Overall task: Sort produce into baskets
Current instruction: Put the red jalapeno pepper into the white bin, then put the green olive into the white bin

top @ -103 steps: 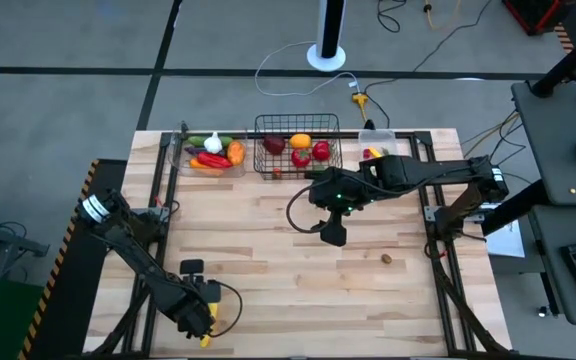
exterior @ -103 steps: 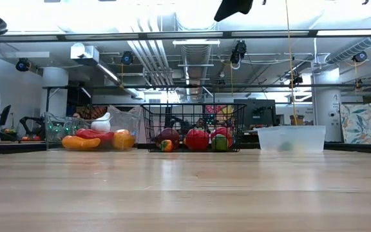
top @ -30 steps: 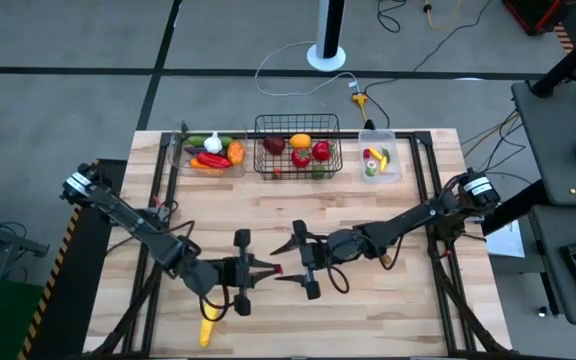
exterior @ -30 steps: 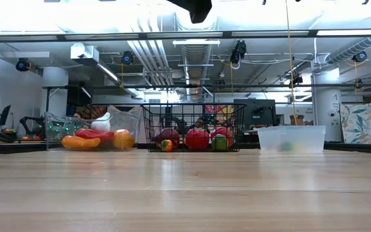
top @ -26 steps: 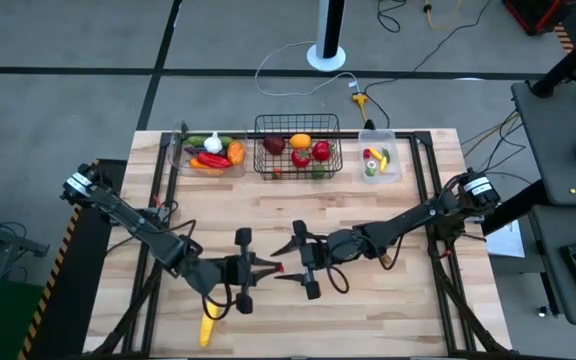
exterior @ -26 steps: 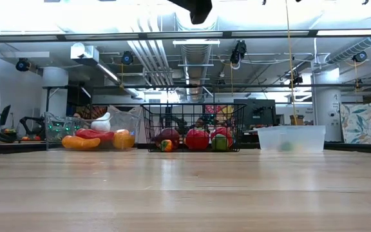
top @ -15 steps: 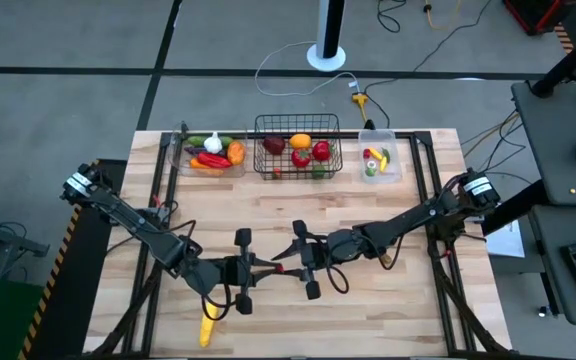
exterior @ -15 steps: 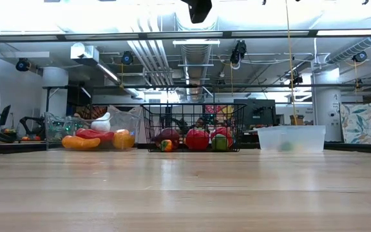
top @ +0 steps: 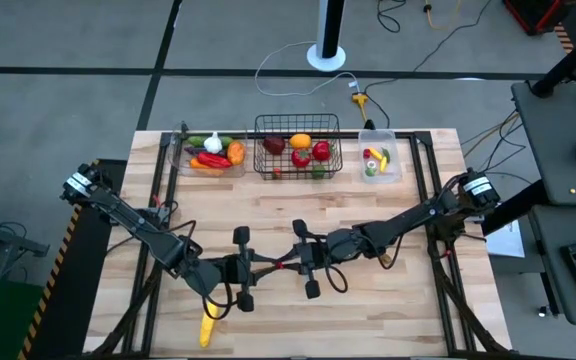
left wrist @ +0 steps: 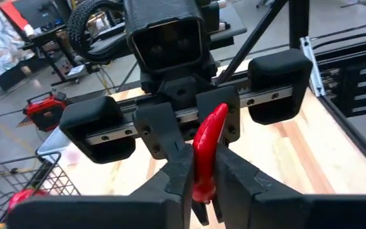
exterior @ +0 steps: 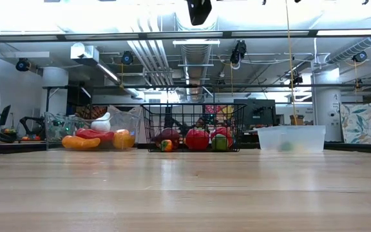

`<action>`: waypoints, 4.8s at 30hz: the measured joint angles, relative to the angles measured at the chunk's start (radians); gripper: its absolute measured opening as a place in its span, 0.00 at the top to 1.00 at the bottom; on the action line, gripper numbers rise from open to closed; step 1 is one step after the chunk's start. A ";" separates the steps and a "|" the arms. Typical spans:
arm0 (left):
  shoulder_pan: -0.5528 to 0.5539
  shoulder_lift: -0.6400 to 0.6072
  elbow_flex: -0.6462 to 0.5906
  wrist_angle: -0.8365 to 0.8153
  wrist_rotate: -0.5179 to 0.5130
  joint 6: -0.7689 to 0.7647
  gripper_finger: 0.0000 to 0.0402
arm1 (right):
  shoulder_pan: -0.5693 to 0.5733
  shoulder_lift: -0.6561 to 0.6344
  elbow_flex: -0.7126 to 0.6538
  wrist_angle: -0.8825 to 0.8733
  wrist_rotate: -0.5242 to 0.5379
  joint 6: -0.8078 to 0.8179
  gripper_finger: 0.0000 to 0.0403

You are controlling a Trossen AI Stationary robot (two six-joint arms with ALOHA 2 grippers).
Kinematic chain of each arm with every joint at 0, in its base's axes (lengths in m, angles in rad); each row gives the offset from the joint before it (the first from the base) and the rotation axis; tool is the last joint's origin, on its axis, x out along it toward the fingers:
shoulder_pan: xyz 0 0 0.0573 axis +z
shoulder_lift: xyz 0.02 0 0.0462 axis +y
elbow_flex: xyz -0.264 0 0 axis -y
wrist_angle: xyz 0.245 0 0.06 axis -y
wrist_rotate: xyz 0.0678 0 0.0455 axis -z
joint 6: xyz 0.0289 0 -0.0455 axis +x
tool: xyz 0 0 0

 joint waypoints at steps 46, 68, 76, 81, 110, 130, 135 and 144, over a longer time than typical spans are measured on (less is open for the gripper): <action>-0.001 -0.040 0.008 -0.679 -0.093 -0.672 0.61 | -1.083 -0.137 0.086 -1.482 0.164 0.492 0.97; -0.001 -0.024 0.000 -0.682 -0.033 -0.729 0.61 | -1.082 -0.077 0.084 -1.455 0.164 0.464 0.77; -0.001 0.068 0.000 -0.661 0.007 -0.735 0.61 | -1.079 -0.087 0.084 -1.452 0.164 0.444 0.66; 0.000 0.145 0.005 -0.616 0.031 -0.727 0.61 | -1.059 -0.131 0.084 -1.452 0.162 0.445 0.63; 0.039 0.244 0.028 -0.443 0.099 -0.463 0.61 | -0.255 -0.321 0.079 -1.508 -0.259 0.816 0.63; 0.040 0.243 0.027 -0.443 0.097 -0.459 0.61 | -0.008 -0.256 -0.199 -1.578 -0.254 1.077 0.51; 0.040 0.243 0.027 -0.442 0.094 -0.459 0.61 | 0.009 -0.256 -0.268 -1.510 -0.255 1.086 0.51; 0.040 0.243 0.026 -0.439 0.090 -0.476 0.61 | 0.021 -0.256 -0.311 -1.399 -0.254 1.099 0.54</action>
